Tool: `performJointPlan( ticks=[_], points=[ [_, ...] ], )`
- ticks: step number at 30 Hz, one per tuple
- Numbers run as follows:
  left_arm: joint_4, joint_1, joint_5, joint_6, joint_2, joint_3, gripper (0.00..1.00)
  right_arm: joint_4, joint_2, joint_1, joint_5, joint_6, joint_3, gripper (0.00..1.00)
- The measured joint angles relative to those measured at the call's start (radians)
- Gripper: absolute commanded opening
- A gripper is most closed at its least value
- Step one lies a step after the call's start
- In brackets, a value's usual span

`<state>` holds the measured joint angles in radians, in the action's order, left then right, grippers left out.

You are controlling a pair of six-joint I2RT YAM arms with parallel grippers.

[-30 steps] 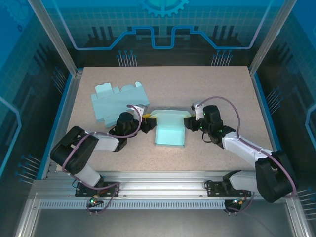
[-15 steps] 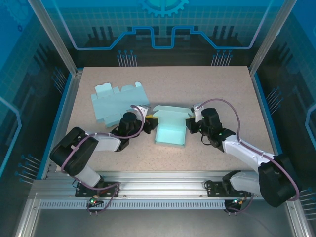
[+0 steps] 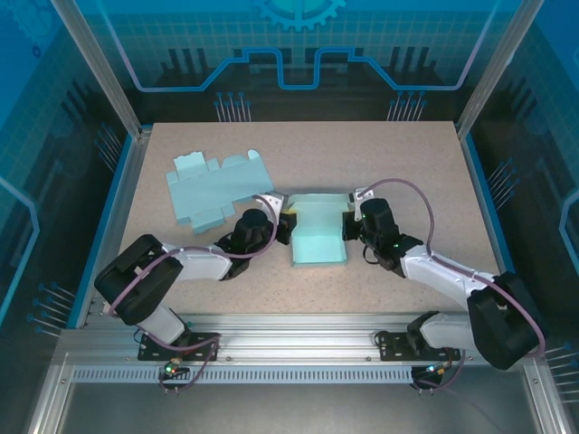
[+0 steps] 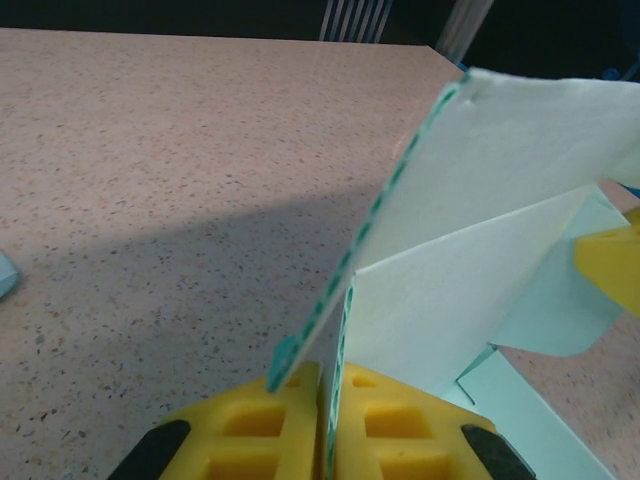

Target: Fold the paper box

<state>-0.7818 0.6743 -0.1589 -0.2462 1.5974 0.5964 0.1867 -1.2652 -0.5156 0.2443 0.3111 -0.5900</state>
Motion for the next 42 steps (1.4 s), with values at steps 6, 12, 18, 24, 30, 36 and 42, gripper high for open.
performJointPlan(
  ticks=[6,12,18,24,30,36,42],
  points=[
    [-0.002,0.0,-0.101,-0.08,0.089,0.08,0.13,0.025,-0.085,-0.023,0.098,0.0,-0.06,0.0],
    [-0.024,0.002,-0.192,-0.167,0.145,0.127,0.2,0.064,-0.151,-0.038,0.156,0.003,-0.105,0.0],
    [-0.067,0.012,-0.241,-0.251,0.189,0.13,0.24,0.105,-0.189,-0.074,0.221,0.011,-0.104,0.0],
    [-0.088,0.014,-0.249,-0.298,0.202,0.13,0.24,0.129,-0.197,-0.098,0.275,0.014,-0.094,0.0],
    [-0.089,0.019,-0.237,-0.333,0.203,0.13,0.24,0.151,-0.184,-0.112,0.306,0.02,-0.062,0.0],
    [-0.122,0.023,-0.208,-0.359,0.221,0.121,0.24,0.175,-0.143,-0.145,0.346,0.038,0.005,0.0],
    [-0.154,0.036,-0.208,-0.358,0.219,0.094,0.24,0.204,-0.117,-0.184,0.395,0.06,0.05,0.0]
  ],
)
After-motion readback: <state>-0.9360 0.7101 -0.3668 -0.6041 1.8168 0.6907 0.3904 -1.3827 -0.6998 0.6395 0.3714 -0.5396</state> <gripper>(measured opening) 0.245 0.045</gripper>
